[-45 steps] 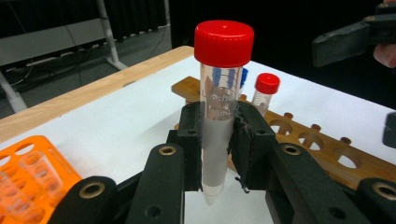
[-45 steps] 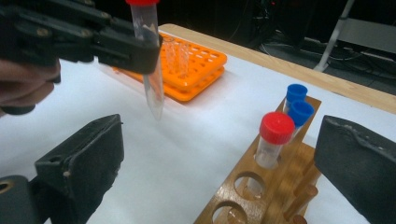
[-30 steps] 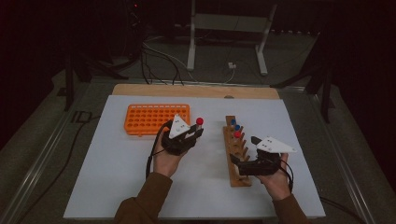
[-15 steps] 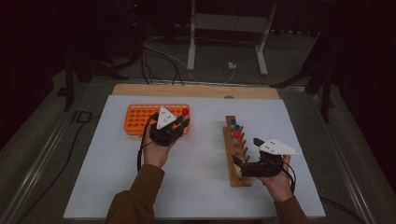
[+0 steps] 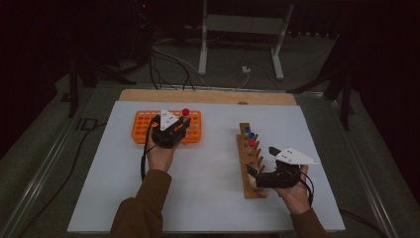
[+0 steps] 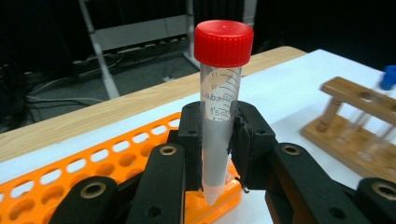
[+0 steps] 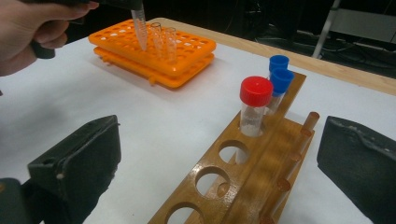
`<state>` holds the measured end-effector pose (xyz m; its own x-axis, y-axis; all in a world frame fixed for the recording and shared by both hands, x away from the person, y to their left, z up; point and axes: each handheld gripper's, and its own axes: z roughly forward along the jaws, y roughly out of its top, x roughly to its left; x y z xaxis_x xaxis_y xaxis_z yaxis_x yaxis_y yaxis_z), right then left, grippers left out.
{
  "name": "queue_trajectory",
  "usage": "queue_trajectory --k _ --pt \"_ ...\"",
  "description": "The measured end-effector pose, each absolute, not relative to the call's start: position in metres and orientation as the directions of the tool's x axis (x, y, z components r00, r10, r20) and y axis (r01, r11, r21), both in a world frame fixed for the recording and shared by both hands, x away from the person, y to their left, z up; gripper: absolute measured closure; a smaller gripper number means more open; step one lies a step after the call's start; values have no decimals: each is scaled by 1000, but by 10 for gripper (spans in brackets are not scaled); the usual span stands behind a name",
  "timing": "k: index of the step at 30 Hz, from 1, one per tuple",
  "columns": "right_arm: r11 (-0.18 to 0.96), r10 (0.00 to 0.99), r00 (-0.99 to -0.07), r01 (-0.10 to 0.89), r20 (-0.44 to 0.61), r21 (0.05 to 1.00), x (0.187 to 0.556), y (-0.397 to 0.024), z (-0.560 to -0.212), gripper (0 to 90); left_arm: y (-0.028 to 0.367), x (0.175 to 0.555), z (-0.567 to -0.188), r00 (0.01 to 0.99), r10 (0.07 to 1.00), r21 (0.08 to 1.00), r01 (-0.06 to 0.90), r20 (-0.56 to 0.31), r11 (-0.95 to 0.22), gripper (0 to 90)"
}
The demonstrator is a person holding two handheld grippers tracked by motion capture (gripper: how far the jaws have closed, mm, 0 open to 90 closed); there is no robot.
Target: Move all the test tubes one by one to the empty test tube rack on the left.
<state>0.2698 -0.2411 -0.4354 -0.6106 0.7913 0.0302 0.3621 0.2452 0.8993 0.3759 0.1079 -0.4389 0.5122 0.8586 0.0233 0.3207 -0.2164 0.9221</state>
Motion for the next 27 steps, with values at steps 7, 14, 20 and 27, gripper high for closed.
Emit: queue_trajectory --k 7,14,20,27 --pt "241 793 -609 361 32 901 270 -243 -435 2 110 384 -446 470 882 914 343 35 -219 750" --pt "242 792 -610 358 30 902 269 -242 -435 2 114 391 -452 441 897 907 369 22 -203 750" --pt "240 792 -609 361 33 901 270 -242 -436 2 112 394 -458 440 898 899 386 18 -207 750" --pt "240 792 -610 361 34 901 270 -243 -436 2 112 395 -471 432 902 881 422 11 -213 749"
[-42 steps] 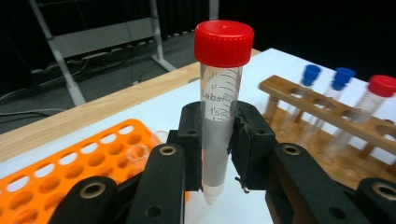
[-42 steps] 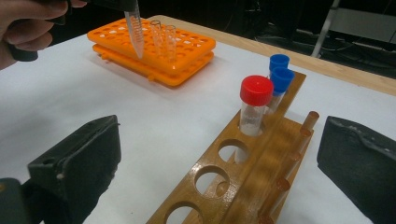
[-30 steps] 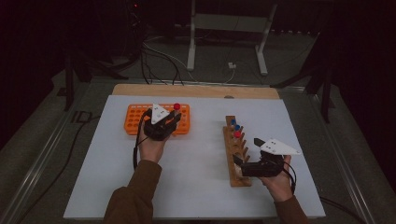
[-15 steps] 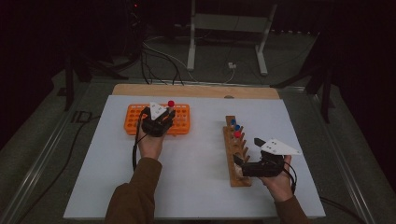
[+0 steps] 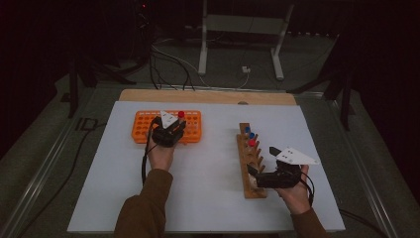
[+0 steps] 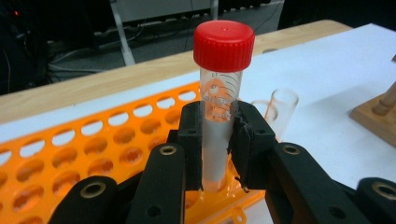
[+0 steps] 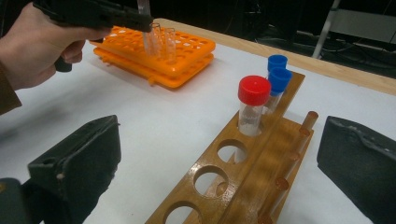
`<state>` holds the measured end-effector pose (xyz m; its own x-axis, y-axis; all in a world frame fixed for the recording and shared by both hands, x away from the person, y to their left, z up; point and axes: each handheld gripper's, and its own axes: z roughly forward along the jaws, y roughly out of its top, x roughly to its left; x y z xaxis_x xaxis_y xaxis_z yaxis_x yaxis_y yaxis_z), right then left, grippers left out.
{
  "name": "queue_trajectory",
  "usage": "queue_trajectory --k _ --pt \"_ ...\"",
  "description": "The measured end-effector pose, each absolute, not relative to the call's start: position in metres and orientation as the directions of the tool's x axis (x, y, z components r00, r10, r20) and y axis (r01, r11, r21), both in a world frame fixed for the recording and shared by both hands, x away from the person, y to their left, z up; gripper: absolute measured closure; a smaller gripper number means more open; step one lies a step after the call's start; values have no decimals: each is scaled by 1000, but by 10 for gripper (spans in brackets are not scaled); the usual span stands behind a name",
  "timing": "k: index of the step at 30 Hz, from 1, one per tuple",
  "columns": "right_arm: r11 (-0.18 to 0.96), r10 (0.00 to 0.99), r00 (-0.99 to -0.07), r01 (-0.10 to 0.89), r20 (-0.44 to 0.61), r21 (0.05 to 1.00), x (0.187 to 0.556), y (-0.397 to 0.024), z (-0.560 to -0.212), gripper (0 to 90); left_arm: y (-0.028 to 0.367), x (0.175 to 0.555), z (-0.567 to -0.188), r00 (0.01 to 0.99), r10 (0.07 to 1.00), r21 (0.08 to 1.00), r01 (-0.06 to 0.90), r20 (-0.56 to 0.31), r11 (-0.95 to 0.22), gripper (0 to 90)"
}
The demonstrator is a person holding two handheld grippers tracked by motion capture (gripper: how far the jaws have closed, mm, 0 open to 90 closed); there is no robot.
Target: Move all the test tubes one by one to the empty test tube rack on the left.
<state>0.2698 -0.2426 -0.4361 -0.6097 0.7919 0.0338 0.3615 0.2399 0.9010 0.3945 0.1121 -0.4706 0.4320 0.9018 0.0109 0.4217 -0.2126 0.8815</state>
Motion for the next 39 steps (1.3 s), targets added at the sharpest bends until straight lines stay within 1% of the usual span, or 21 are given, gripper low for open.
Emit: queue_trajectory --k 9,28,33,34,39 --pt "242 789 -613 359 33 901 269 -242 -436 3 110 396 -484 426 905 854 466 14 -233 748" --pt "245 786 -617 358 32 901 269 -241 -436 3 108 397 -489 431 902 837 488 16 -248 743" --pt "247 785 -619 357 30 901 269 -240 -436 3 110 398 -489 434 901 832 498 3 -243 739" --pt "246 785 -619 357 31 901 269 -240 -435 3 110 398 -489 432 902 826 509 -2 -241 735" --pt "247 785 -619 357 29 901 269 -241 -435 3 114 395 -492 423 906 821 524 -21 -226 630"
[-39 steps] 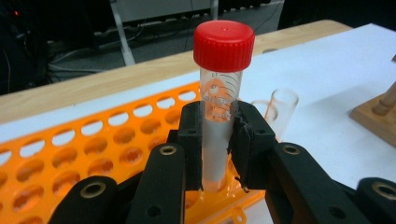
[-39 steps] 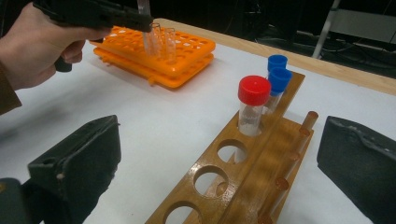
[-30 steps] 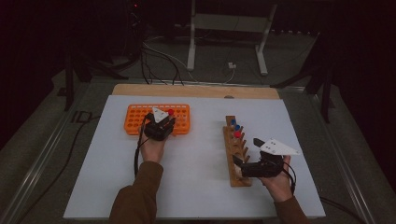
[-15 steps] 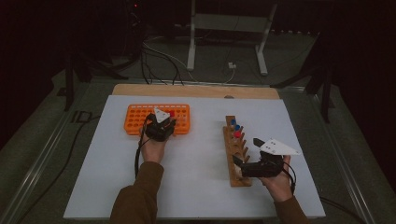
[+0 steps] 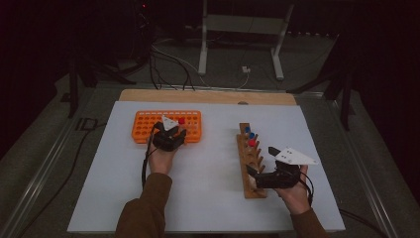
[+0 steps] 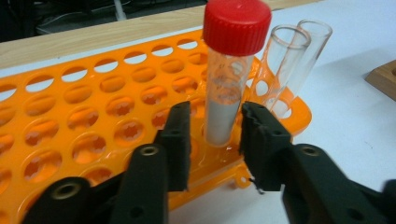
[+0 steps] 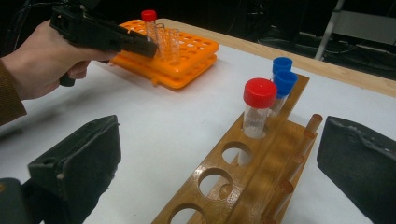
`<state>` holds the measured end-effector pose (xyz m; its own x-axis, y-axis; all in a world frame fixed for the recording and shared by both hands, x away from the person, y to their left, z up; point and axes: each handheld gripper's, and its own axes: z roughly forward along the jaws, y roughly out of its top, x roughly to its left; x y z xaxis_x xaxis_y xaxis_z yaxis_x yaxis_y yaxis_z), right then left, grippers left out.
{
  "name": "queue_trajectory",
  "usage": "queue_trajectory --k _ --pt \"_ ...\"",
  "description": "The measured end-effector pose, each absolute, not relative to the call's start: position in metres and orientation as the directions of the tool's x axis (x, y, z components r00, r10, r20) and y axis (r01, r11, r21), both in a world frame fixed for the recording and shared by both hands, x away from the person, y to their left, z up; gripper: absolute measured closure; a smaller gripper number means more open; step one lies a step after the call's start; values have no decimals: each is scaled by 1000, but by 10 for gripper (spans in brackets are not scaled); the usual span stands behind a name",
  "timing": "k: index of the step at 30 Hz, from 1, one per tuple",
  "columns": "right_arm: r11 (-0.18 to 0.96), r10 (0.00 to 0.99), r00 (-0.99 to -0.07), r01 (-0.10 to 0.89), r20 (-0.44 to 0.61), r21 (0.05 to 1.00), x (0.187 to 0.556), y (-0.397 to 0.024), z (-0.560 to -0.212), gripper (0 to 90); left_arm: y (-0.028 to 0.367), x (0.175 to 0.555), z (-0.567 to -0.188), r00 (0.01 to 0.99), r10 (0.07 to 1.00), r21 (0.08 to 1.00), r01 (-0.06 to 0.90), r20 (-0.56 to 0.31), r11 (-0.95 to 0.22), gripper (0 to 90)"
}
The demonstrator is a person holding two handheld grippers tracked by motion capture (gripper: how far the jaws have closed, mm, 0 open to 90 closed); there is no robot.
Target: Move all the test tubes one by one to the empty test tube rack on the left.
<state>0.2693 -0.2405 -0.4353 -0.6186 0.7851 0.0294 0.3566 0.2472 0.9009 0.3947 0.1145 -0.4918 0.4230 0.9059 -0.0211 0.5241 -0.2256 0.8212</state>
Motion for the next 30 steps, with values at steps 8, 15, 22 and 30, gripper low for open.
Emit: queue_trajectory --k 8,15,22,30 --pt "255 785 -619 358 23 898 271 -239 -435 3 126 386 -486 416 903 838 527 -112 -139 316" --pt "269 785 -620 356 11 895 277 -234 -435 3 129 371 -479 444 886 857 502 -136 -120 4" --pt "273 789 -614 371 14 887 290 -233 -437 51 136 355 -473 449 881 889 450 -145 -83 3" --pt "279 803 -596 387 8 879 305 -229 -441 168 139 341 -467 488 854 895 441 -182 -61 3"
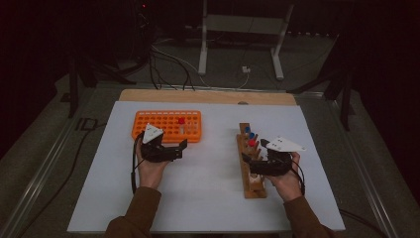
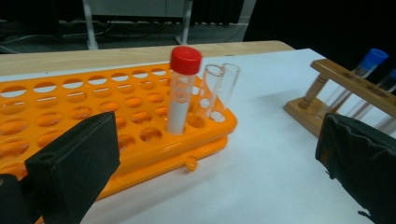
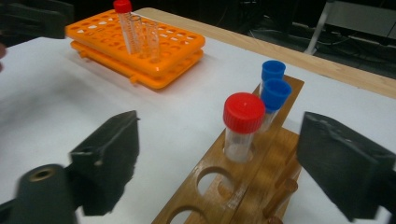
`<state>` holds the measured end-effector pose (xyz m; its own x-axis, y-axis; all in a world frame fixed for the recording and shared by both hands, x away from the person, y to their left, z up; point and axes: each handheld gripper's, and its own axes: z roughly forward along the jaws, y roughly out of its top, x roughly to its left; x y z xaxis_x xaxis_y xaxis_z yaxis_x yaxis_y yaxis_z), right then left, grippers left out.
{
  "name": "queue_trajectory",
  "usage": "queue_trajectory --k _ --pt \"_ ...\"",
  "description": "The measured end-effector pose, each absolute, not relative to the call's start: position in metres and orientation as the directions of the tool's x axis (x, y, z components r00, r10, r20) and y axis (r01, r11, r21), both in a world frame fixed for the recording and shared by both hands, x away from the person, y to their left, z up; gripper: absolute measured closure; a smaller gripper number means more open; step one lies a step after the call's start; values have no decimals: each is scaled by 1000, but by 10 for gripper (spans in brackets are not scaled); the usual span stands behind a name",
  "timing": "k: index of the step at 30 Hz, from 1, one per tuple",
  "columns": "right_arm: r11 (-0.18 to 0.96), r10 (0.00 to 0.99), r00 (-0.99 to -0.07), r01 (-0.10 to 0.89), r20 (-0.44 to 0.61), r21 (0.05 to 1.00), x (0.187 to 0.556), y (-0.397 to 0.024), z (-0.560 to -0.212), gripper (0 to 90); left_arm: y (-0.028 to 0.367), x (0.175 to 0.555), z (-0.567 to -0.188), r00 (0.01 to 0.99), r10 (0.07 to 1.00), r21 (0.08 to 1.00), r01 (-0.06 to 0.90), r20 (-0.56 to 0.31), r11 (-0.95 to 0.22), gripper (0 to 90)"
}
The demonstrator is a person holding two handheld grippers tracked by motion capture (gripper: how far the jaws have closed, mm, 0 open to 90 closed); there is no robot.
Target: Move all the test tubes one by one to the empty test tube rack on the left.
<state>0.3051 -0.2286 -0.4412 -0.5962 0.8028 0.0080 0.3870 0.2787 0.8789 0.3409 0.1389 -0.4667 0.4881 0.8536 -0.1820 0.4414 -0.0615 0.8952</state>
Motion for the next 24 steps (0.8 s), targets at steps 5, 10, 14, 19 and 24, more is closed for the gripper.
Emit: queue_trajectory --k 5,10,14,19,24 --pt "301 795 -606 390 -3 870 312 -226 -445 387 135 330 -462 512 843 903 421 -162 -82 3" --pt "301 800 -600 390 -8 870 317 -224 -448 548 132 320 -461 526 838 907 410 -145 -100 3" --pt "297 808 -588 400 -6 867 321 -225 -451 631 132 314 -461 530 836 909 404 -140 -104 3" --pt "288 816 -578 410 2 865 325 -224 -454 688 133 309 -462 531 834 911 402 -147 -95 3" --pt "283 822 -570 411 2 866 326 -225 -454 705 134 305 -461 529 836 913 397 -144 -94 3"
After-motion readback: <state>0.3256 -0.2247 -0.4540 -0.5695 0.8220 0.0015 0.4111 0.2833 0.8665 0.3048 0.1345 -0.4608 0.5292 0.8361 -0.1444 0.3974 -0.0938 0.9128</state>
